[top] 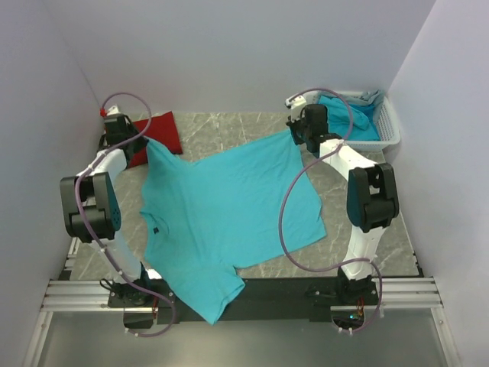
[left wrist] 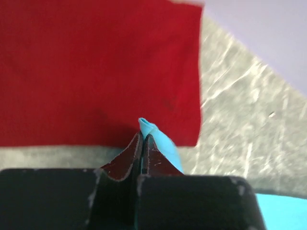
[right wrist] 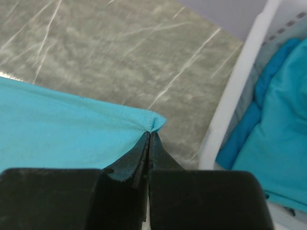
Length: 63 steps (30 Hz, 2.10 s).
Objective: Fold and stack the t-shirts
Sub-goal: Flatten the tshirt out, then fold the tshirt
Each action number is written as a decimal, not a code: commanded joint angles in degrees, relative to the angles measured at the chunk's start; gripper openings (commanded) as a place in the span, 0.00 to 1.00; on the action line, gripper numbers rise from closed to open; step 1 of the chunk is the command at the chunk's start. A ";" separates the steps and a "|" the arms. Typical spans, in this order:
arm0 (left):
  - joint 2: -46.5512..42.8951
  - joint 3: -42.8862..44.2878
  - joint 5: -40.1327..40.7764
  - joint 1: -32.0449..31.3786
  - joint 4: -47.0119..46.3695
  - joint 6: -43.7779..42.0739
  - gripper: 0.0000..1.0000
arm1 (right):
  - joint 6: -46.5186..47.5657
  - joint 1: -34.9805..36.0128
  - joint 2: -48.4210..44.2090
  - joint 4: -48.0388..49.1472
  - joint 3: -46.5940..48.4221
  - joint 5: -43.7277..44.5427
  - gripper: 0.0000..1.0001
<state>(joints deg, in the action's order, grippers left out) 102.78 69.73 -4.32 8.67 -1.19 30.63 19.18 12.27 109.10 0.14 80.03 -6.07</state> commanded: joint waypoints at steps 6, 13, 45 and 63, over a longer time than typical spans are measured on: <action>1.54 8.31 -7.28 1.18 -2.50 -2.51 0.00 | -1.34 0.03 4.63 3.02 8.21 5.98 0.00; 1.03 6.65 -8.87 1.09 -4.08 -2.77 0.01 | -1.51 -0.06 5.07 3.55 7.16 4.75 0.00; -8.38 -2.06 -13.09 1.09 -5.05 -1.54 0.00 | 3.93 -1.64 13.95 -3.57 16.21 -1.41 0.00; -18.49 -10.67 -13.09 1.09 -2.60 -0.22 0.00 | 4.20 -1.73 11.58 -0.85 11.91 0.53 0.00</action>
<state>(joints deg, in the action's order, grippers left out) 88.09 59.64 -16.62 9.67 -3.46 29.78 23.05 10.72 123.35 -3.11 92.66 -6.61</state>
